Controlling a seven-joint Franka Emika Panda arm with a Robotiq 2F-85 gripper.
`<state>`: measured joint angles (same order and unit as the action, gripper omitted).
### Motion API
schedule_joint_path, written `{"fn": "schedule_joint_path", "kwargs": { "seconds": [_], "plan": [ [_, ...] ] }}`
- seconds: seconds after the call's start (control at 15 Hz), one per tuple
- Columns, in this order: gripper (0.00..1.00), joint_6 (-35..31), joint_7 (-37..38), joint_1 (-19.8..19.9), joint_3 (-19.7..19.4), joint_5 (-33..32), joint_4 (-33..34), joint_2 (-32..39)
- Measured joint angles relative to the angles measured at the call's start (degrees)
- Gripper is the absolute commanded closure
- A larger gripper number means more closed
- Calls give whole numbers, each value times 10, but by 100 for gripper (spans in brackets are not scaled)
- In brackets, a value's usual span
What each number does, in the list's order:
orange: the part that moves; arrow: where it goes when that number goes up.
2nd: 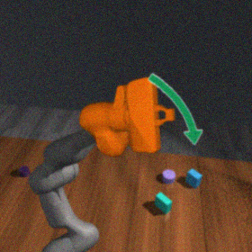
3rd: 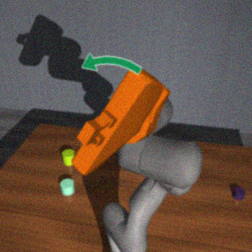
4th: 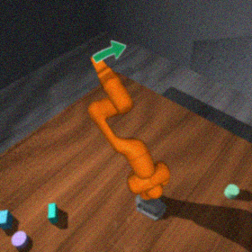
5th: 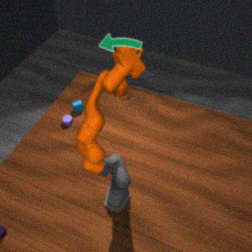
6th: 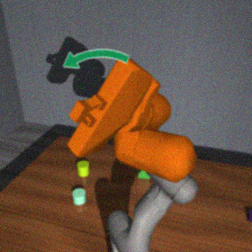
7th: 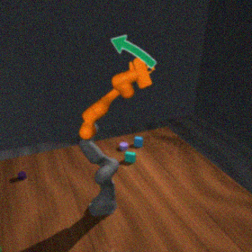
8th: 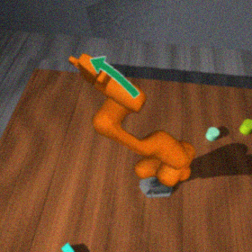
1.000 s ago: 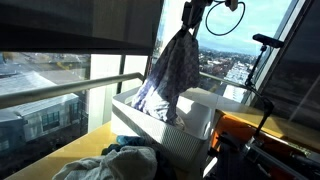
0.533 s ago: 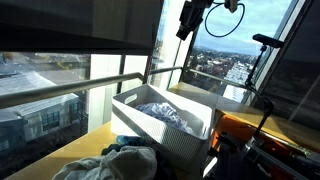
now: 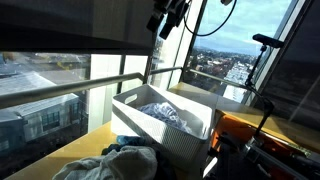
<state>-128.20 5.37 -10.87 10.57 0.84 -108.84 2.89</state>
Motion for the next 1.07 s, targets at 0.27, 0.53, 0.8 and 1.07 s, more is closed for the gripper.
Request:
{"fn": "schedule_joint_path", "kwargs": {
  "seconds": [0.27, 0.53, 0.8, 1.07],
  "plan": [
    [0, -57, 12, -35, 17, -37, -22, 83],
    [0, -68, 20, -39, 16, -56, -21, 166],
    [0, -68, 19, -47, 18, -51, -16, 217],
    [0, -65, 9, -50, 19, -35, -3, 256]
  ]
}}
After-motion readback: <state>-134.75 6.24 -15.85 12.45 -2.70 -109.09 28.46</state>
